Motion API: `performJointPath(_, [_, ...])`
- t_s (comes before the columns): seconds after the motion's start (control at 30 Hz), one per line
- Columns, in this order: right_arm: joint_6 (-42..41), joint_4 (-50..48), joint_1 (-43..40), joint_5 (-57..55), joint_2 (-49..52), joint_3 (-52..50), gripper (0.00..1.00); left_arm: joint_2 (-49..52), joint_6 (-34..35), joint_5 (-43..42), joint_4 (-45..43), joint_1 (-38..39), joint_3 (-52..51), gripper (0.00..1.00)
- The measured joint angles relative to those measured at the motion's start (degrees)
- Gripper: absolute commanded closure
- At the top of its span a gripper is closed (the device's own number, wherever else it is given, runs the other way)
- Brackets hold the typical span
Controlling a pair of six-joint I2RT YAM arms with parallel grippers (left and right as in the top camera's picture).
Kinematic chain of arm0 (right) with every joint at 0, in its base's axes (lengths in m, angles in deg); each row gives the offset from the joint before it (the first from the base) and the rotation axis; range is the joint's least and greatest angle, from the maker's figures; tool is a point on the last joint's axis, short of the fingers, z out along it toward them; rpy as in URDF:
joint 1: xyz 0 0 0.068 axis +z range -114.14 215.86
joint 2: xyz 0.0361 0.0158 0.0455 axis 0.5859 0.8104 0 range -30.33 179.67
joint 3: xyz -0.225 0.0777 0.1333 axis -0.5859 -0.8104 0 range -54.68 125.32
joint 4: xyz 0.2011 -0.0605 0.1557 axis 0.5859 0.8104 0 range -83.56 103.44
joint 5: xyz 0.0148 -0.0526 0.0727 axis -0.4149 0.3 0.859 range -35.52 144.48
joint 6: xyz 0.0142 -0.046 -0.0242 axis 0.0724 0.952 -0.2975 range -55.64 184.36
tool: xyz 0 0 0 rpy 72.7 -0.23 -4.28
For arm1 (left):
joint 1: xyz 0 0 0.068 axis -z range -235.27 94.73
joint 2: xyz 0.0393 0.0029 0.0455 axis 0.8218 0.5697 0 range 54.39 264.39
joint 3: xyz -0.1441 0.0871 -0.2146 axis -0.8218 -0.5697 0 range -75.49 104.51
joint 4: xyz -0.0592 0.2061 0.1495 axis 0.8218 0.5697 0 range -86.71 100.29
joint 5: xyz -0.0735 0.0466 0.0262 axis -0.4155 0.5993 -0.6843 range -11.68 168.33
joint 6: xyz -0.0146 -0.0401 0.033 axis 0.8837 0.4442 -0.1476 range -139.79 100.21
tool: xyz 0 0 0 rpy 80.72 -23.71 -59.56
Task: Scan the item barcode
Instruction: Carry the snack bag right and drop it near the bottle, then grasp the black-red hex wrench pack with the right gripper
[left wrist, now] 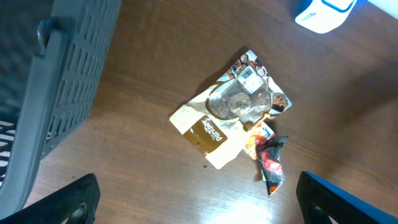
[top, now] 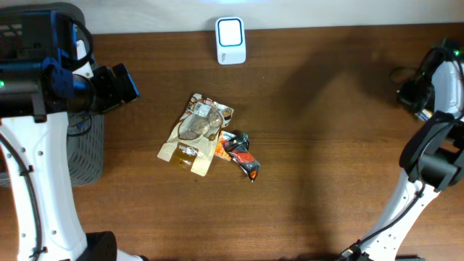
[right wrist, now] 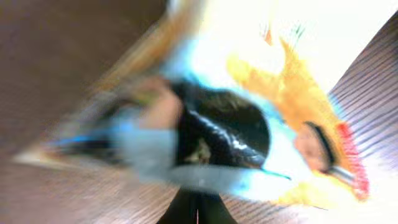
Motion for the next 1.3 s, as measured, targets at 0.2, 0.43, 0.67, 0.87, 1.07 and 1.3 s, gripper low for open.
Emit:
performJointPath(0.2, [1.03, 16.28, 5.2, 7.26, -0.09, 20.35, 0.33, 0.0, 0.0, 0.0, 0.0, 0.0, 0.0, 0.01])
performJointPath(0.43, [7.63, 30.53, 21.51, 26.01, -3.52, 38.4, 0.12, 0.0, 0.0, 0.0, 0.0, 0.0, 0.0, 0.01])
performJointPath(0.67, [9.66, 26.27, 46.27, 27.02, -3.3, 31.87, 0.01, 0.0, 0.0, 0.0, 0.02, 0.0, 0.0, 0.01])
performJointPath(0.87, [-2.89, 6.23, 54.73, 24.3, -2.34, 13.57, 0.01, 0.0, 0.0, 0.0, 0.0, 0.0, 0.0, 0.01])
performJointPath(1.07, [-17.9, -8.76, 55.25, 24.63, -1.9, -3.91, 0.12, 0.0, 0.0, 0.0, -0.02, 0.0, 0.0, 0.01])
performJointPath(1.3, [-20.57, -14.53, 56.63, 26.69, -1.81, -8.79, 0.96, 0.0, 0.0, 0.0, 0.0, 0.0, 0.0, 0.01])
